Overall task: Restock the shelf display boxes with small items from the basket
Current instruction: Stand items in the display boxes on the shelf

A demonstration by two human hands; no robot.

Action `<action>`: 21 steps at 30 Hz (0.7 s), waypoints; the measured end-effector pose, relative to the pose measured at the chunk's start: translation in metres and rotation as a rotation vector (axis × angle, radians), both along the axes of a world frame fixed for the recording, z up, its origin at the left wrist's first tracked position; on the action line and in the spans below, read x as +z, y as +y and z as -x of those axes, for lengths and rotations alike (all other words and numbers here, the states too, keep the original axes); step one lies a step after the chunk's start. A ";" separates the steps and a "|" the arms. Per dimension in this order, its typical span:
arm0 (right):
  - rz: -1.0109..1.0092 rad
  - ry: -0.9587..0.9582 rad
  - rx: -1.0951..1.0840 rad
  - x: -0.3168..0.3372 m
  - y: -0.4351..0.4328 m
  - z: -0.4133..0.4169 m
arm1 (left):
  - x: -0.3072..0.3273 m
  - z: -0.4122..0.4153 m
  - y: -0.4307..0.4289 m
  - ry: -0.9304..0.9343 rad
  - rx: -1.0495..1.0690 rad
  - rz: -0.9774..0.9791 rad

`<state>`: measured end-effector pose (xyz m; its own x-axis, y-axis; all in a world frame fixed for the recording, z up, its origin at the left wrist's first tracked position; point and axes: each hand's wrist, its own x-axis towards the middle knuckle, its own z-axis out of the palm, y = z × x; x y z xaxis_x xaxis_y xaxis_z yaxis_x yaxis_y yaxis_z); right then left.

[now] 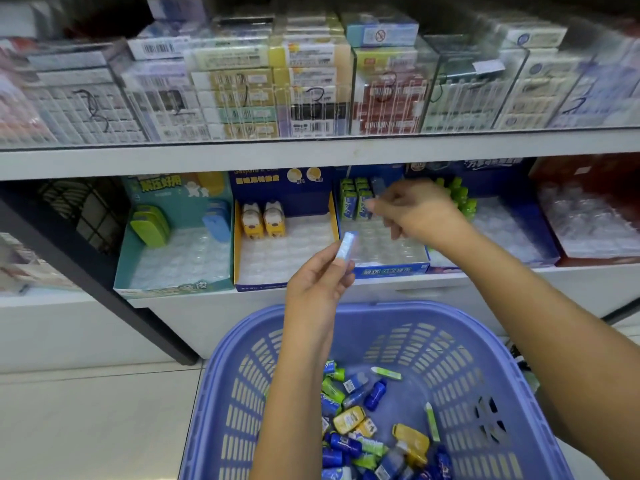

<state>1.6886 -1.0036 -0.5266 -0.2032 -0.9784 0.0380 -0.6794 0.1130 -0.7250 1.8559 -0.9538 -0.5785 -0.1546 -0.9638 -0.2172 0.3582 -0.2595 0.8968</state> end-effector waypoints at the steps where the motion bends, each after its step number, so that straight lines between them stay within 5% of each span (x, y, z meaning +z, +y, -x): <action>1: -0.116 -0.162 0.045 0.002 0.012 -0.005 | 0.000 0.002 0.001 -0.092 0.024 0.077; 4: -0.261 -0.479 0.142 0.003 0.034 -0.012 | 0.004 0.011 0.004 -0.246 0.090 0.258; 9: -0.074 -0.527 0.076 0.009 0.024 0.000 | 0.004 0.020 0.001 -0.373 0.052 0.444; 15: 0.242 -0.014 -0.078 -0.002 -0.005 0.034 | -0.016 0.035 -0.001 -1.080 -0.335 0.766; 21: 0.263 0.218 -0.002 -0.025 -0.029 0.042 | -0.027 0.042 0.001 -1.228 -0.340 0.799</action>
<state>1.6464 -1.0330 -0.5512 -0.1641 -0.9290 0.3319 -0.8218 -0.0574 -0.5669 1.8138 -0.9526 -0.6057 -0.5058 -0.8443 0.1768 -0.6756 0.5152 0.5274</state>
